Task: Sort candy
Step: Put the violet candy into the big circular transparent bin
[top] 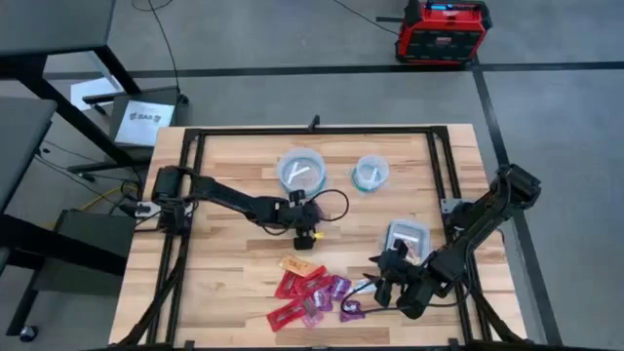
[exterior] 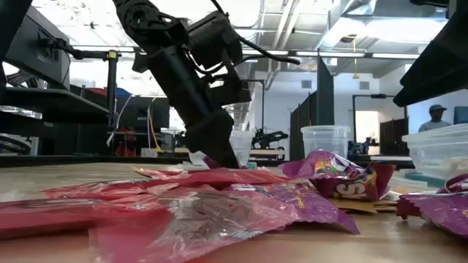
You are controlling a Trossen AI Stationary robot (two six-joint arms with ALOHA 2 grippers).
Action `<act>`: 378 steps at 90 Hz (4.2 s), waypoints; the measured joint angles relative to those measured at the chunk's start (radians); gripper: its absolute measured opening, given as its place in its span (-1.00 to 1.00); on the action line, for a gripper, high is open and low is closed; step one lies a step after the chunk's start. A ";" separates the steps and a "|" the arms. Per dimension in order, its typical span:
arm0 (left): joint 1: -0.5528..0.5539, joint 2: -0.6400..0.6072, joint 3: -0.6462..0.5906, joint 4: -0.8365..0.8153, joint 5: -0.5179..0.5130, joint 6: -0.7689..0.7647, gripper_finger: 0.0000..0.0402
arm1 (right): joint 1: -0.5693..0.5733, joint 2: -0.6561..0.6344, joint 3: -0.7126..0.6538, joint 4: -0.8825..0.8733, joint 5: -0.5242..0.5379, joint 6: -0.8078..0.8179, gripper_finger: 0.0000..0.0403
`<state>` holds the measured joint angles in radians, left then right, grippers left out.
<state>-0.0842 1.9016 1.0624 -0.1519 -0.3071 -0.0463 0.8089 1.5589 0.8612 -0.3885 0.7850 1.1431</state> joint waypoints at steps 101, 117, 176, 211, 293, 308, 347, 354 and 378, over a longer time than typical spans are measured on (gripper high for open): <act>0.227 -0.308 0.270 -0.424 0.064 0.281 -0.31 | 0.000 0.000 0.000 -0.007 -0.024 0.009 0.06; 0.055 -0.314 0.270 -0.450 0.123 0.254 -0.23 | 0.000 0.000 0.000 -0.008 -0.024 0.008 0.06; -0.426 -0.064 0.270 -0.305 0.193 -0.156 -0.27 | 0.035 0.000 0.000 0.077 -0.027 0.015 0.06; -0.414 0.088 0.283 0.083 0.214 -0.090 -0.27 | 0.083 0.000 0.000 0.180 0.055 0.035 0.06; -0.383 0.284 0.606 -0.332 0.197 0.048 -0.98 | 0.081 0.000 0.000 0.160 0.055 0.026 0.06; -0.406 0.230 0.722 -0.514 0.214 0.088 -1.00 | 0.079 0.000 0.000 0.143 0.055 0.026 0.06; -0.143 -0.167 0.512 -0.721 -0.121 0.137 -1.00 | 0.044 0.000 0.000 0.130 0.054 -0.014 0.06; -0.015 -0.248 0.420 -0.634 -0.116 0.140 -1.00 | 0.030 0.000 0.000 0.131 0.054 -0.033 0.06; 0.338 -0.300 0.281 -0.427 0.168 0.148 -0.88 | -0.015 0.000 0.000 0.132 0.051 -0.102 0.06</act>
<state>0.2534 1.6013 1.3434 -0.5790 -0.1386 0.1017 0.7940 1.5589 0.8616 -0.2570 0.8356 1.0407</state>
